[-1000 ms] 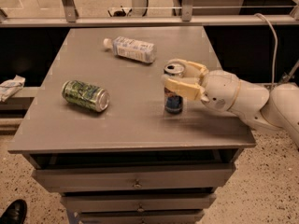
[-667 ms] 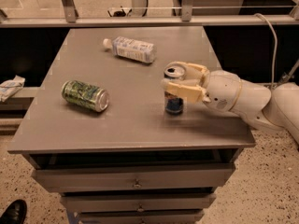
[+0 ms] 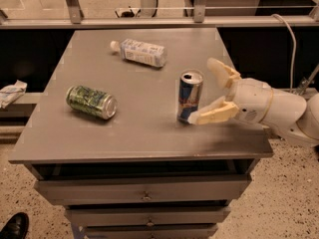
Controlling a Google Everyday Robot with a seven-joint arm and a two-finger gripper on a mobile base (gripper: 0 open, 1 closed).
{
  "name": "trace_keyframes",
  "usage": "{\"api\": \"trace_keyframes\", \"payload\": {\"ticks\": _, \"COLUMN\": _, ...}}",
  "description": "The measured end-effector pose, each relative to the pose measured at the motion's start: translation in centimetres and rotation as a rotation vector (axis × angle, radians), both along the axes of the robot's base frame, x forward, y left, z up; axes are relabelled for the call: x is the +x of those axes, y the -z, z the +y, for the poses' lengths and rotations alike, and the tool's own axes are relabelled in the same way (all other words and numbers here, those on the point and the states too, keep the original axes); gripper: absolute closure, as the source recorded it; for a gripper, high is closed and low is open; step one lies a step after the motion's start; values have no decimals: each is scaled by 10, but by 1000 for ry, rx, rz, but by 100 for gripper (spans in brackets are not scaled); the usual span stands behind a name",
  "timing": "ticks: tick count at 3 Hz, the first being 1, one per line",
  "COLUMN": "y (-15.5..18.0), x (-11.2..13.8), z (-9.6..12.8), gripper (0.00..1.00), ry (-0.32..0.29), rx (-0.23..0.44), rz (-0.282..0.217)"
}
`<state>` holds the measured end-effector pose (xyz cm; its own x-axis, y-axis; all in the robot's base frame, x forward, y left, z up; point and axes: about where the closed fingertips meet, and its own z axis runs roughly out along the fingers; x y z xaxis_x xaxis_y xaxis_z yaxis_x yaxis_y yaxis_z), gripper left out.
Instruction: Place redbull can upright
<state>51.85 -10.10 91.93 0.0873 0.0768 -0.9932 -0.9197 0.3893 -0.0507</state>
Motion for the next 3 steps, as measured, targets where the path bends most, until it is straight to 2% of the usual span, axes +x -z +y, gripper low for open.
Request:
{"api": "trace_keyframes", "payload": {"ticks": 1, "y": 1, "x": -4, "z": -10, "gripper": 0, "ry": 13, "rx": -23, "rz": 5}}
{"api": "trace_keyframes", "payload": {"ticks": 2, "y": -20, "x": -13, "z": -56, "gripper": 0, "ry": 101, "rx": -121, "rz": -2}}
{"api": "trace_keyframes", "payload": {"ticks": 3, "y": -17, "x": -11, "z": -45, "gripper": 0, "ry": 82, "rx": -106, "rz": -2}}
